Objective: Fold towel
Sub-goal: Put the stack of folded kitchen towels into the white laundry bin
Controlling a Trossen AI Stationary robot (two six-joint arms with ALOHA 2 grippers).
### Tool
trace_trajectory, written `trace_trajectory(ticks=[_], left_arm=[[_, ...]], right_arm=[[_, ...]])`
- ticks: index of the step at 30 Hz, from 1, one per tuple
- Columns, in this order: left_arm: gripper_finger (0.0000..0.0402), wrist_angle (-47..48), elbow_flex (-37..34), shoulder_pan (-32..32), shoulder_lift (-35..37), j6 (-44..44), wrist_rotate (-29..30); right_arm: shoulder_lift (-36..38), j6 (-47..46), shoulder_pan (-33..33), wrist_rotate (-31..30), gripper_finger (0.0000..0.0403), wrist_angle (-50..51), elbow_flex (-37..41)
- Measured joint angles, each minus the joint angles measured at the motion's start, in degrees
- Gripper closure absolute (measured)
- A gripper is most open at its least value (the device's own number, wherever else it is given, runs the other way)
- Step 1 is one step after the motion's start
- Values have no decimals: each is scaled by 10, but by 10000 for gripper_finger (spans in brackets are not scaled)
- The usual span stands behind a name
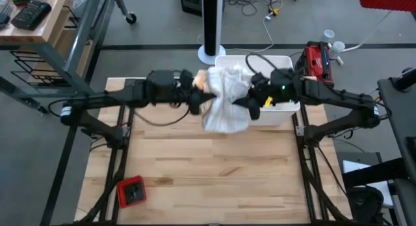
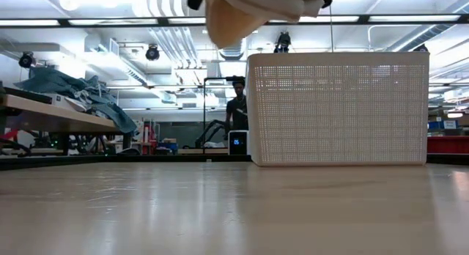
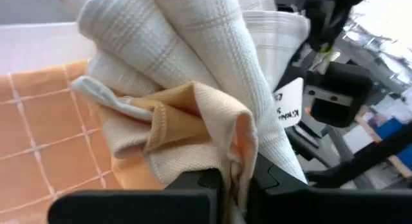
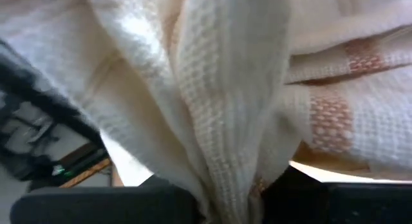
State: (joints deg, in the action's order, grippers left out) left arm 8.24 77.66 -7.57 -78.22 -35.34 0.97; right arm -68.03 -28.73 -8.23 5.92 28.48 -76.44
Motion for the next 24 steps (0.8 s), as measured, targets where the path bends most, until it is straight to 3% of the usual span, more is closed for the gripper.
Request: trace_trajectory(ticks=[7,14,24], left_arm=[[393,30,133,-95,-129,25,-126],[393,116,285,-156,-243,73,-177],[393,142,373,-202,-344,74,-251]], right_arm=[[1,43,-92,-1,344,79,-40],[0,78,-190,27,344,98,-38],[-5,121,-308,85,344,136,-36]])
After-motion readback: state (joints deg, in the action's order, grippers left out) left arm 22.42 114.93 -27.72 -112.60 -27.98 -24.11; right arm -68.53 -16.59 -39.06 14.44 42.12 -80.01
